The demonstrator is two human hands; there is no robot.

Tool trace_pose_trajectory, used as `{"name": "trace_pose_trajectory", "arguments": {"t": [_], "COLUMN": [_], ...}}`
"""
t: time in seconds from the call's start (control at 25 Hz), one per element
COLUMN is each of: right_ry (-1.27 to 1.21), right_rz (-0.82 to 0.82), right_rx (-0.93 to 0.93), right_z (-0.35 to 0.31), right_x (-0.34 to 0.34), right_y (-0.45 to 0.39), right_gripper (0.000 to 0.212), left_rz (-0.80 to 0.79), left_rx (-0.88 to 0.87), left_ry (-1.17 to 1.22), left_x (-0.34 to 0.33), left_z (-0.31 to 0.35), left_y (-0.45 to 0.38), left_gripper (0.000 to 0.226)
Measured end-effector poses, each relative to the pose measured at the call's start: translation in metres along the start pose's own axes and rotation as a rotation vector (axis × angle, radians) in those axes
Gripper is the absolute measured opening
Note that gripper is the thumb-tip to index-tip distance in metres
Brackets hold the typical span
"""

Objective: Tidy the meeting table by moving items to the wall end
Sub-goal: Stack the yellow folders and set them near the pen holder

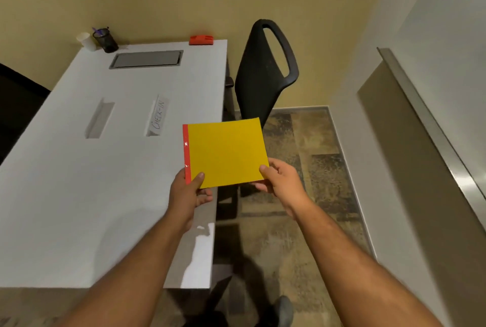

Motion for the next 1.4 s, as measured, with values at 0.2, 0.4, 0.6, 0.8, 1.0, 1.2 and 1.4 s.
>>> {"name": "trace_pose_trajectory", "arguments": {"t": [0.2,0.4,0.6,0.8,1.0,1.2,1.4], "right_ry": [-0.011,0.000,0.080,0.192,0.180,0.201,0.267], "right_rz": [0.044,0.003,-0.136,-0.271,-0.358,-0.515,-0.657], "right_rx": [0.062,0.090,0.145,0.072,-0.029,-0.092,-0.141], "right_z": [-0.049,-0.099,-0.162,-0.236,-0.287,-0.323,-0.361], "right_x": [0.043,0.046,0.029,0.022,0.016,0.017,0.031], "right_y": [-0.016,-0.059,-0.147,-0.240,-0.329,-0.421,-0.503], "right_gripper": [0.026,0.019,0.018,0.025,0.035,0.025,0.028], "left_rz": [0.054,0.104,0.183,0.229,0.233,0.359,0.577], "left_rx": [-0.071,-0.098,-0.172,-0.242,-0.256,-0.298,-0.363], "left_ry": [0.150,0.504,0.424,0.545,0.578,0.474,0.640], "left_x": [-0.052,-0.093,-0.127,-0.130,-0.152,-0.187,-0.220], "left_z": [0.031,0.056,0.104,0.175,0.226,0.251,0.275], "left_y": [-0.029,-0.065,-0.144,-0.234,-0.294,-0.351,-0.388], "left_gripper": [0.037,0.047,0.041,0.044,0.047,0.040,0.025]}}
Point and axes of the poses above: each hand's wrist, its own y-axis away from the middle knuckle, its own x-axis out of the back of the hand, z = x × y, the point moved 9 cm from there along -y, towards the middle knuckle, and after that the axes turned 5 degrees about -z, right-handed, at the moved point
